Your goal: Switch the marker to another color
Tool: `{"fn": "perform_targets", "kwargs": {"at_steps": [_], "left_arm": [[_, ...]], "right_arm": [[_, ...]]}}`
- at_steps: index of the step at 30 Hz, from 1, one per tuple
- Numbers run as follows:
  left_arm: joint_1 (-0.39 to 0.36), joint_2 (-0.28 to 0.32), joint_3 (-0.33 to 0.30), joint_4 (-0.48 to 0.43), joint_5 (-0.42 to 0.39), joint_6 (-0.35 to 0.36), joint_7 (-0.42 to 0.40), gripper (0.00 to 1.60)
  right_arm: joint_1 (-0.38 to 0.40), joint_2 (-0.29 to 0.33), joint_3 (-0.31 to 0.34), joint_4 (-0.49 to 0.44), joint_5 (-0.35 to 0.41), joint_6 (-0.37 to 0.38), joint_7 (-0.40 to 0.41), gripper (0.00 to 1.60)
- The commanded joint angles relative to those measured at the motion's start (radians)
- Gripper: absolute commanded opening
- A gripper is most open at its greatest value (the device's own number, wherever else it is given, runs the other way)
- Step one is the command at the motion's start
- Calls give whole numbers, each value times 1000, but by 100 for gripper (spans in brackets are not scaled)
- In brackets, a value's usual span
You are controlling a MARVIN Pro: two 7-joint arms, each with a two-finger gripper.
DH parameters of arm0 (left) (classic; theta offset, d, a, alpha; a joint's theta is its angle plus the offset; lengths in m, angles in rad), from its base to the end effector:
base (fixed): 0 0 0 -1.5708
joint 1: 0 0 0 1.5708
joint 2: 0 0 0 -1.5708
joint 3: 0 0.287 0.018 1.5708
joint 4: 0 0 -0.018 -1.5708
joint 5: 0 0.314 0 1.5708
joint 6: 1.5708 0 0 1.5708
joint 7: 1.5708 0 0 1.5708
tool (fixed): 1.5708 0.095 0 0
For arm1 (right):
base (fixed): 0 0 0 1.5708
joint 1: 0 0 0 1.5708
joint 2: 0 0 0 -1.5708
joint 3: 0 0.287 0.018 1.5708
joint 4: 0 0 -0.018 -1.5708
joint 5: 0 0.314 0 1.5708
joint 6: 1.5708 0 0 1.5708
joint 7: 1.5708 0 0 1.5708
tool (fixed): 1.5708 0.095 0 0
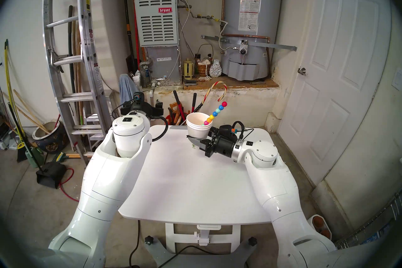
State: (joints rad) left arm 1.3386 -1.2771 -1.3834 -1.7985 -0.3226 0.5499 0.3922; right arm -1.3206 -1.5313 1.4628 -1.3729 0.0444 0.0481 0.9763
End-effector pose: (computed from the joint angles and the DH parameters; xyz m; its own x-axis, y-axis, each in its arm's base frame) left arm 0.4621 0.0233 -0.1737 0.1481 -0.0662 0.9867 0.1376 -0.9867 -0.0869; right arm 0.4468 0.1037 -0.2783 -0.0009 0.0204 0.9998 0.8788 -0.4770 0.0105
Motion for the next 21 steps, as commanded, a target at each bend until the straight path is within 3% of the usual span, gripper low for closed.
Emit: {"fn": "perform_targets", "kwargs": {"at_steps": [1, 9, 21], "left_arm": [[-17, 0, -1, -18, 1, -10, -3, 160], [-17, 1, -1, -18, 1, -11, -3, 160], [-17, 2, 0, -18, 0, -12, -2, 160]], "right_arm": [[-85, -29, -23, -109, -39, -8, -64, 0], [-173, -36, -42, -187, -104, -9, -137, 0], [-248, -29, -34, -214, -102, -43, -139, 0]]}}
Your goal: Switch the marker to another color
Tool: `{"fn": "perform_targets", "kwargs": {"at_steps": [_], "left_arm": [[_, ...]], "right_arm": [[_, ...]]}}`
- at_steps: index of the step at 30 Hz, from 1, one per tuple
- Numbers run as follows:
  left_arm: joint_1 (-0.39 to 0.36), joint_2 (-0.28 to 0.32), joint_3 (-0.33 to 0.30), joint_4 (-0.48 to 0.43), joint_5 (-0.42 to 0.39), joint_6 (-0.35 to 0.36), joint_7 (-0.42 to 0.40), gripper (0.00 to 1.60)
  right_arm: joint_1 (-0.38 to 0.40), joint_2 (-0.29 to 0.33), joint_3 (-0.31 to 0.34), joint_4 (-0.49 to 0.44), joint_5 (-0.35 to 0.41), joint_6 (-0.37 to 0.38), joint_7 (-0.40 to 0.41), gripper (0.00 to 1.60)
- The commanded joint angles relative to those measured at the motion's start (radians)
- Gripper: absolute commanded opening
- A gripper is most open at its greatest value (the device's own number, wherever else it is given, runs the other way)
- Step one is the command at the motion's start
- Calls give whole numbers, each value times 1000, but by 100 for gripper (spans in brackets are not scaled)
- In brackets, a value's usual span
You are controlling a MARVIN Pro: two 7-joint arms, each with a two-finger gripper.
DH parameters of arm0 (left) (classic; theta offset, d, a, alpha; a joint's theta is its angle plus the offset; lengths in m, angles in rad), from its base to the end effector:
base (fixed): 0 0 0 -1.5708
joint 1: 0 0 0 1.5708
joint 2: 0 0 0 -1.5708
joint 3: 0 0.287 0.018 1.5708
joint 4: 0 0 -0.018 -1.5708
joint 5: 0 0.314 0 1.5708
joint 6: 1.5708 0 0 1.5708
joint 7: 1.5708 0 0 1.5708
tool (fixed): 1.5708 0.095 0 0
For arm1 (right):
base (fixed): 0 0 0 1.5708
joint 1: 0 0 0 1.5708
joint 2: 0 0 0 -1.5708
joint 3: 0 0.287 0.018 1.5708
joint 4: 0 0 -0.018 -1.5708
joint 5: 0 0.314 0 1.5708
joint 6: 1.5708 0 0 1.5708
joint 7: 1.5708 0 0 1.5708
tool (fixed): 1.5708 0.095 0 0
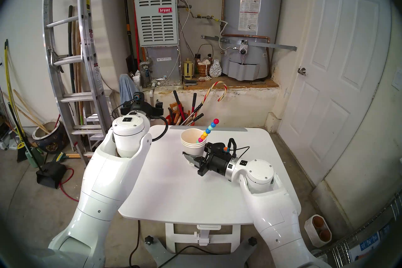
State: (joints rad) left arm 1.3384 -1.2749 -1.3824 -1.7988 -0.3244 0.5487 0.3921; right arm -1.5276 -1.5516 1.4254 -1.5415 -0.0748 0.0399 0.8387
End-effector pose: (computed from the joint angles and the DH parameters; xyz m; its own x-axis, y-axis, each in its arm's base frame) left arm 0.4621 0.0234 -0.1736 0.1471 -0.0668 0.9869 0.1363 -0.9868 -0.0872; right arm 0.3939 0.1205 -0.3095 0.0146 0.1030 0.9946 0.8313 -0.5539 0.0452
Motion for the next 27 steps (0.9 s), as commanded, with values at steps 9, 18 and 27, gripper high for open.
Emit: {"fn": "perform_targets", "kwargs": {"at_steps": [9, 18, 27], "left_arm": [[-17, 0, -1, -18, 1, -11, -2, 160], [-17, 0, -1, -18, 1, -11, -2, 160], [-17, 1, 0, -18, 0, -12, -1, 160]], "right_arm": [[-72, 1, 8, -45, 21, -67, 2, 0], [-65, 10, -13, -4, -27, -128, -16, 0], [-59, 5, -8, 9, -47, -125, -20, 0]]}}
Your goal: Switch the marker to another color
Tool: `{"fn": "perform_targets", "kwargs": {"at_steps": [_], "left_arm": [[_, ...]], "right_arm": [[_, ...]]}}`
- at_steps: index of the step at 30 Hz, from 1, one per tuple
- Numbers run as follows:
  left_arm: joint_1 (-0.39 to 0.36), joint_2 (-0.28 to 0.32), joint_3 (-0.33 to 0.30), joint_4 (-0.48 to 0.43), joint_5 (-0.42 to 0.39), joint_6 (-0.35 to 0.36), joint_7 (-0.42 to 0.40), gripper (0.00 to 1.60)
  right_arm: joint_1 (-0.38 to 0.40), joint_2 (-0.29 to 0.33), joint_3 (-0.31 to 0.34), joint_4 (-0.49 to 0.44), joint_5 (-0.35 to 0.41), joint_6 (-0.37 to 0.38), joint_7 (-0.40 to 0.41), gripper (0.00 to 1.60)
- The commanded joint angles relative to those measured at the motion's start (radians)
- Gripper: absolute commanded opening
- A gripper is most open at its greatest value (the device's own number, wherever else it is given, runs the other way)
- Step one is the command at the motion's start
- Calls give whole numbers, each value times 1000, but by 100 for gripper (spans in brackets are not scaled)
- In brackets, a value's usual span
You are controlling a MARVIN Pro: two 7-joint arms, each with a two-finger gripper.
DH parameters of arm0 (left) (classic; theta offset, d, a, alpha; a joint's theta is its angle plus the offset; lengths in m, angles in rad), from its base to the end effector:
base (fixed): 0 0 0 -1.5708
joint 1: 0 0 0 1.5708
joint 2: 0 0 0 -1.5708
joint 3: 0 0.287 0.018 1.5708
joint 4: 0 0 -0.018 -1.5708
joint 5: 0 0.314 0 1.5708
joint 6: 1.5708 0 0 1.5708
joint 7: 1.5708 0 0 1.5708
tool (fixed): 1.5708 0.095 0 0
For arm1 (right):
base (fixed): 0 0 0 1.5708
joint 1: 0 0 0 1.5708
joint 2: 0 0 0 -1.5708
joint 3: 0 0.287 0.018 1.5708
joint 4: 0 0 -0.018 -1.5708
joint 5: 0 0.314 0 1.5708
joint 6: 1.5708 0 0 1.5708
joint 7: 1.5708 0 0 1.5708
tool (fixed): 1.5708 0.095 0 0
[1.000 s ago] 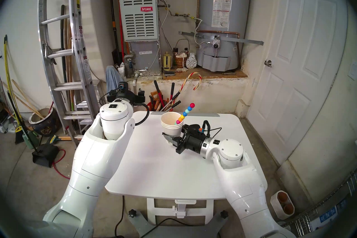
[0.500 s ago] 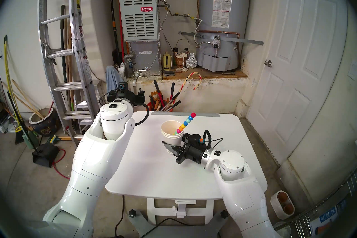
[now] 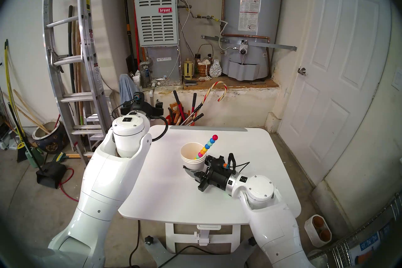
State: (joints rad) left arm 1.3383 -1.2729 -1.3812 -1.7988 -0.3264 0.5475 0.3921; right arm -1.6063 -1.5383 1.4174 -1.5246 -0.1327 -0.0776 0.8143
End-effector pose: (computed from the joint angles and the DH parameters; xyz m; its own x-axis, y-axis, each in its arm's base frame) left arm 0.4621 0.0233 -0.1736 0.1466 -0.0672 0.9869 0.1349 -0.9870 -0.0872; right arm 0.3684 0.1181 -0.3439 -0.0165 0.1576 0.9874 0.8294 -0.5493 0.1016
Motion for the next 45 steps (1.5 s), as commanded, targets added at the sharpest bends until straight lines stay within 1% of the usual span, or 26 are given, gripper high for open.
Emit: {"fn": "perform_targets", "kwargs": {"at_steps": [1, 7, 8, 9, 10, 12, 13, 14, 17, 20, 24, 27, 29, 31, 36, 37, 38, 39, 40, 42, 44, 45], "left_arm": [[-17, -1, -2, -18, 2, -10, -1, 160], [-17, -1, -1, -18, 2, -11, -1, 160], [-17, -1, -1, -18, 2, -11, -1, 160], [-17, -1, -1, -18, 2, -11, -1, 160], [-17, -1, -1, -18, 2, -11, -1, 160], [-17, -1, -1, -18, 1, -11, -1, 160], [-17, -1, -1, -18, 1, -11, -1, 160], [-17, -1, -1, -18, 1, -11, -1, 160], [-17, -1, -1, -18, 1, -11, -1, 160], [-17, -1, -1, -18, 1, -11, -1, 160], [-17, 0, -1, -18, 1, -11, 0, 160], [-17, 0, -1, -18, 1, -11, 0, 160], [-17, 0, -1, -18, 1, -11, 0, 160], [-17, 0, -1, -18, 1, -11, 0, 160], [-17, 0, -1, -18, 0, -11, 0, 160], [-17, 0, -1, -18, 0, -11, 0, 160], [-17, 0, -1, -18, 0, -11, 0, 160], [-17, 0, -1, -18, 0, -11, 0, 160], [-17, 0, -1, -18, 0, -11, 0, 160], [-17, 0, -1, -18, 0, -11, 0, 160], [-18, 0, 0, -18, 0, -11, 0, 160], [-18, 0, 0, -18, 0, -11, 0, 160]], "right_arm": [[19, -8, 0, -7, 9, -9, 5, 0], [17, -6, 1, 7, 10, -12, 6, 0], [14, -6, 2, 7, 12, -7, 7, 3], [12, -6, 3, 7, 14, -2, 7, 18], [11, 0, -1, 7, 3, -13, 5, 18], [5, -2, 3, 6, 12, -6, 7, 21], [3, -1, 4, 4, 13, -4, 8, 34], [3, -1, 4, 4, 13, -4, 8, 34], [-1, 2, 6, -2, 14, 1, 11, 45], [-4, 4, 11, -8, 22, 12, 20, 50], [-8, 5, 20, -18, 32, 50, 32, 58], [-11, 9, 24, -18, 31, 54, 39, 54], [-14, 8, 27, -23, 32, 57, 41, 57], [-14, 7, 31, -25, 39, 70, 48, 65], [-13, 7, 33, -23, 37, 81, 55, 78], [-12, 6, 33, -20, 37, 80, 55, 95], [-13, 5, 34, -19, 36, 80, 54, 109], [-13, 4, 35, -18, 36, 80, 54, 131], [-13, 2, 36, -16, 39, 83, 56, 132], [-11, 2, 36, -13, 39, 85, 58, 139], [-9, 1, 37, -9, 38, 85, 59, 154], [-8, 1, 37, -7, 38, 85, 60, 158]]}}
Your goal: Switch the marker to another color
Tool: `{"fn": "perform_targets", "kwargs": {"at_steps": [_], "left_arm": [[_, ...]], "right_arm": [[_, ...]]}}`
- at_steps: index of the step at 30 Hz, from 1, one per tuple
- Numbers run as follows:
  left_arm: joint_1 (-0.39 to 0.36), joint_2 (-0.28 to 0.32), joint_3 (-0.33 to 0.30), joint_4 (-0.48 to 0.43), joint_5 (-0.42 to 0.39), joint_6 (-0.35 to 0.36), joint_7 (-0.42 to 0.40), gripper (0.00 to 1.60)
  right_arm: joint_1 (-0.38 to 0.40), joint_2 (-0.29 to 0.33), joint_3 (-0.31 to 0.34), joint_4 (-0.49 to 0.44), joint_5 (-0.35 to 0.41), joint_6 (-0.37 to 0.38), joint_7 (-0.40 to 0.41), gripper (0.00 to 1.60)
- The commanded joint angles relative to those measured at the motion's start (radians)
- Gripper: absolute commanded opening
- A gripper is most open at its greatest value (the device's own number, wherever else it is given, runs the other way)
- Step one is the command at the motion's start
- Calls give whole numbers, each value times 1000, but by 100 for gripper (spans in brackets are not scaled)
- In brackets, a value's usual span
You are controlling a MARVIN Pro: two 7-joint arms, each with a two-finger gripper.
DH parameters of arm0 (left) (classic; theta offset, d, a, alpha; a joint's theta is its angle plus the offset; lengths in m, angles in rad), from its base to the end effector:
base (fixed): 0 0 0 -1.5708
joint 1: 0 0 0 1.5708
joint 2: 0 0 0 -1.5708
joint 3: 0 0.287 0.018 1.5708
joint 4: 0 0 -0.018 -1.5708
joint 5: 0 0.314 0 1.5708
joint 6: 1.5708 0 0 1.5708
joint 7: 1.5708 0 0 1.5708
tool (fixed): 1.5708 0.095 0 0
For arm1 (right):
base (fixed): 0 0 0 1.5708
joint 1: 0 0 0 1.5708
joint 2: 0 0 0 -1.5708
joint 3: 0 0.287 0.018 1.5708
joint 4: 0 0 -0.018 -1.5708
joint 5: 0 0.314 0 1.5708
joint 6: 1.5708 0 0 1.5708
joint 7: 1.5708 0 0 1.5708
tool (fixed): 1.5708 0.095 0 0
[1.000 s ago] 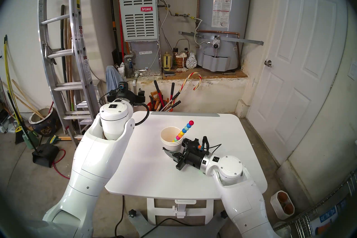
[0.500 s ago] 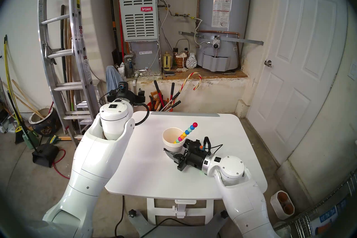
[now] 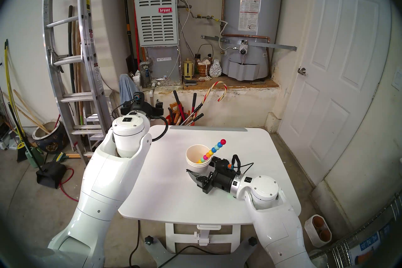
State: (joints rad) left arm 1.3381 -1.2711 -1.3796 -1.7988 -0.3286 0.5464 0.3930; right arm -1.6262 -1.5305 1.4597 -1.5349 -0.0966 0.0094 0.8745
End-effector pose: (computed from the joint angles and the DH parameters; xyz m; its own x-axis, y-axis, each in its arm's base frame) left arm 0.4621 0.0232 -0.1737 0.1462 -0.0673 0.9870 0.1339 -0.9871 -0.0872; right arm 0.3624 0.1022 -0.3510 0.0889 0.1408 0.9860 0.8362 -0.5484 0.0029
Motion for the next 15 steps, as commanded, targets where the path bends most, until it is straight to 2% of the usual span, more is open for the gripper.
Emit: {"fn": "perform_targets", "kwargs": {"at_steps": [1, 5, 13, 15], "left_arm": [[-17, -1, -2, -18, 2, -10, -1, 160], [-17, -1, -2, -18, 2, -10, 0, 160], [-17, -1, -2, -18, 2, -10, 0, 160], [-17, -1, -2, -18, 1, -10, 0, 160]], "right_arm": [[13, -8, -5, 5, 1, -2, 0, 158], [14, -11, -1, 8, 5, -2, 2, 160], [-17, -1, 31, -46, 23, 18, 15, 160], [-30, -1, 45, -63, 37, 44, 27, 160]]}}
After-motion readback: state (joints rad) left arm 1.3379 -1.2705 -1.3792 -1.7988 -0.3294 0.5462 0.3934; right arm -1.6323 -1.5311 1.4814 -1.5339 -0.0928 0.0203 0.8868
